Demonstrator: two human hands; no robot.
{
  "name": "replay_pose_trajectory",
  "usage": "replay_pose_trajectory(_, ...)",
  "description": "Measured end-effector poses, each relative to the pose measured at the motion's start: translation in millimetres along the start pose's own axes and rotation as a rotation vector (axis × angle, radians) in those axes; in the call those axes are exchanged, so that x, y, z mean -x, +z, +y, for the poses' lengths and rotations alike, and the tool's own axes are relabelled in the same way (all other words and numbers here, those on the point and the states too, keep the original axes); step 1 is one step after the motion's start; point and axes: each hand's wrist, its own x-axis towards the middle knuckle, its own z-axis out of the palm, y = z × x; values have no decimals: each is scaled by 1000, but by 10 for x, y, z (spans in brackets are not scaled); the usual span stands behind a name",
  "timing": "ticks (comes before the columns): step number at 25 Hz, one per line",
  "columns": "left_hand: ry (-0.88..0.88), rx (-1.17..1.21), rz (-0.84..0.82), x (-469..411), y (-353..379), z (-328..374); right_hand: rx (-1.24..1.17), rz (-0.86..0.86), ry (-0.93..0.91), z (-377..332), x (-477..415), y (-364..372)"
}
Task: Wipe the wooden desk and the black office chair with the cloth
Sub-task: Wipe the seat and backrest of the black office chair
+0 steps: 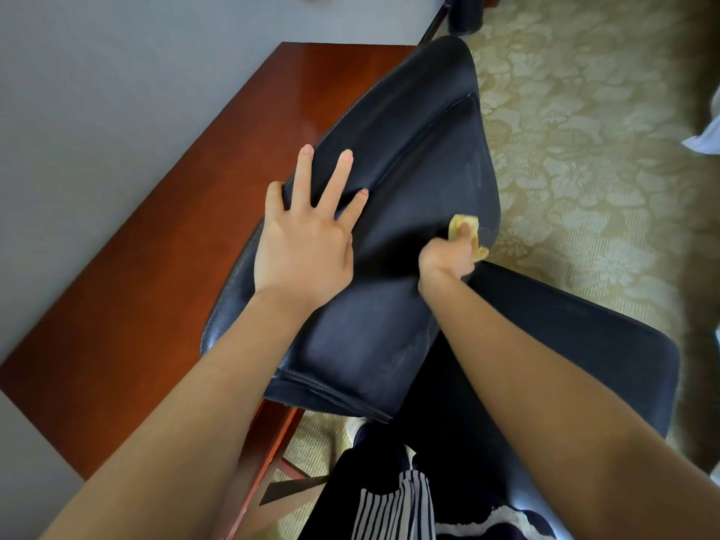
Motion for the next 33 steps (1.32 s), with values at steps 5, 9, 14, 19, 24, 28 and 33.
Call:
replay_pose_trajectory(5, 3, 30, 28, 10, 10, -18, -14, 26, -543, -535, 253, 107)
replay_pose_trajectory(9, 0, 34, 43, 11, 26, -21, 195, -13, -951, -134, 468, -7)
replay_pose_trajectory(14, 0, -7, 34, -2, 39, -21, 348, -89, -826, 640, 397, -233)
replay_pose_trajectory(19, 2, -8, 26, 4, 21, -3, 282, -74, -683, 836, 297, -318)
replay_pose_trajectory(24, 4, 0, 20, 16, 3, 1, 63, -59, -517, 456, 139, -227)
replay_pose_trajectory(28, 9, 14, 19, 15, 11, -13, 45, 11, -501, -84, 20, -44)
replay_pose_trajectory(33, 4, 48, 3, 9, 3, -17, 221, -2, -750, -420, 192, 47)
